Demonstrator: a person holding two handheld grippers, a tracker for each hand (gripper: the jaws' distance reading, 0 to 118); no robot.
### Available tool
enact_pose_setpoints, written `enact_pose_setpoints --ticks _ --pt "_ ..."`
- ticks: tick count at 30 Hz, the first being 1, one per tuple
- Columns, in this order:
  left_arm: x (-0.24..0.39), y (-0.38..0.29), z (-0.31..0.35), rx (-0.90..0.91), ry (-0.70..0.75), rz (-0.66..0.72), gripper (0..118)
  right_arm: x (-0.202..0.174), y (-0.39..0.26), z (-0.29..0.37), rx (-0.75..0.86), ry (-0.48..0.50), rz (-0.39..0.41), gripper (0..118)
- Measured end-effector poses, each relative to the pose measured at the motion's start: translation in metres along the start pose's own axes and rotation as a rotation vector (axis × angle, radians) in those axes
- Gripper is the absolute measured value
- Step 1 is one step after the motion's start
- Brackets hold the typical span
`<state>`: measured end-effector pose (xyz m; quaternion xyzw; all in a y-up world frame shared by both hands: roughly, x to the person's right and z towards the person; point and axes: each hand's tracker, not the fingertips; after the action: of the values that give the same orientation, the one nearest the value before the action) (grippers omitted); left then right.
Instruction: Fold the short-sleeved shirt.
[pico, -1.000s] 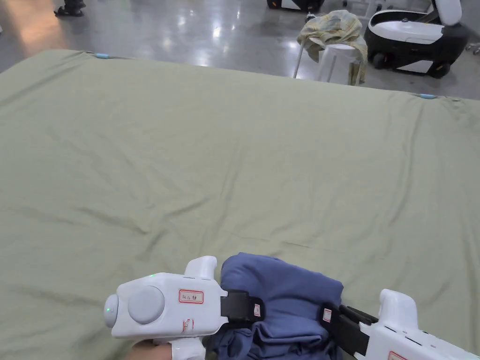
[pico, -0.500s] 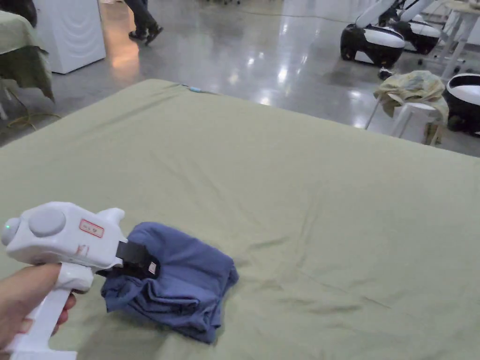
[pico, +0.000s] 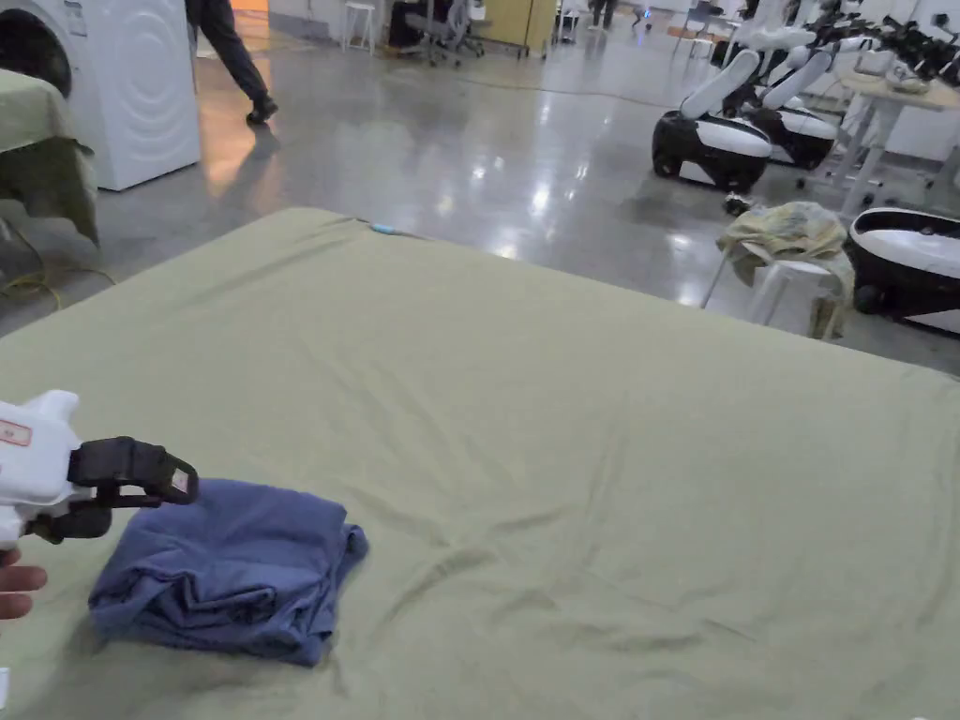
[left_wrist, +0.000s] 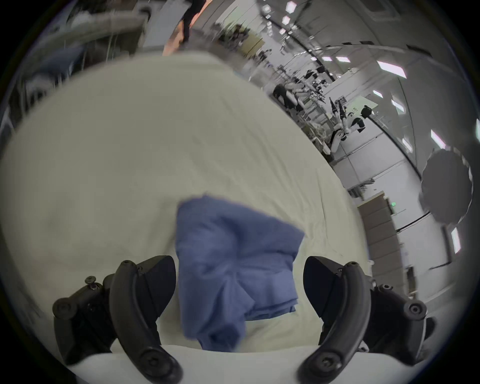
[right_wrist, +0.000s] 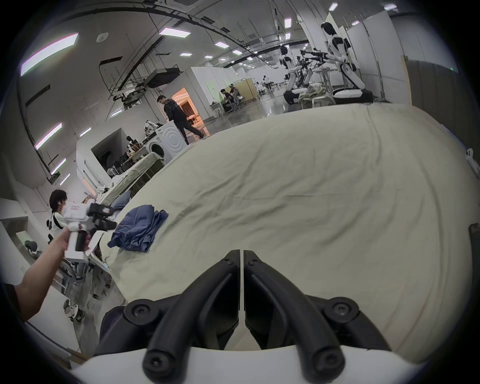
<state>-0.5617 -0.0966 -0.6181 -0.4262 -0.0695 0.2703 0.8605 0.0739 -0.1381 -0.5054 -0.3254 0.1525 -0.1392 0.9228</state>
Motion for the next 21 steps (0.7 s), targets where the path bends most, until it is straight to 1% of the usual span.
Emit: enact_pose_setpoints --ticks 3,4,6,7,8,9,10,11,13,14,15,17,18,19,21 --pt "0.054 -0.006 0.039 0.174 0.059 -0.135 101 0.008 0.008 0.022 0.058 -0.039 0.019 4" --pt "0.077 -0.011 0.046 0.269 0.083 -0.216 101 0.01 0.013 0.031 0.09 -0.067 0.022 4" --pt "0.133 -0.03 0.051 0.39 0.078 -0.287 100 0.015 0.023 0.048 0.162 -0.113 0.04 4" --pt "0.166 -0.044 0.048 0.384 0.049 -0.329 99 0.014 0.03 0.059 0.206 -0.152 0.064 4" --pt "0.188 -0.059 0.042 0.406 0.04 -0.37 94 0.013 0.036 0.068 0.243 -0.176 0.084 4" --pt "0.22 -0.076 0.036 0.479 0.035 -0.421 77 0.012 0.045 0.078 0.295 -0.194 0.102 4" --pt "0.254 -0.096 0.03 0.565 0.042 -0.491 38 0.012 0.056 0.087 0.348 -0.201 0.116 4" --pt "0.281 -0.109 0.024 0.617 0.047 -0.535 13 0.01 0.066 0.095 0.391 -0.208 0.13 4" --pt "0.329 -0.138 0.012 0.73 0.022 -0.559 12 0.006 0.089 0.111 0.496 -0.238 0.165 4" --pt "0.347 -0.144 0.011 0.748 -0.047 -0.556 12 0.004 0.098 0.117 0.535 -0.243 0.185 4" --pt "0.368 -0.15 0.009 0.747 -0.084 -0.558 12 0.002 0.107 0.125 0.573 -0.251 0.208 4" --pt "0.393 -0.155 0.002 0.779 -0.057 -0.628 12 -0.002 0.117 0.138 0.635 -0.279 0.28 4" --pt "0.407 -0.161 0.002 0.812 -0.054 -0.663 12 -0.003 0.122 0.142 0.661 -0.313 0.324 4" --pt "0.42 -0.165 0.003 0.821 -0.05 -0.684 12 -0.003 0.126 0.146 0.664 -0.336 0.347 4" --pt "0.435 -0.169 0.009 0.821 -0.072 -0.672 12 0.0 0.134 0.154 0.652 -0.319 0.33 4"
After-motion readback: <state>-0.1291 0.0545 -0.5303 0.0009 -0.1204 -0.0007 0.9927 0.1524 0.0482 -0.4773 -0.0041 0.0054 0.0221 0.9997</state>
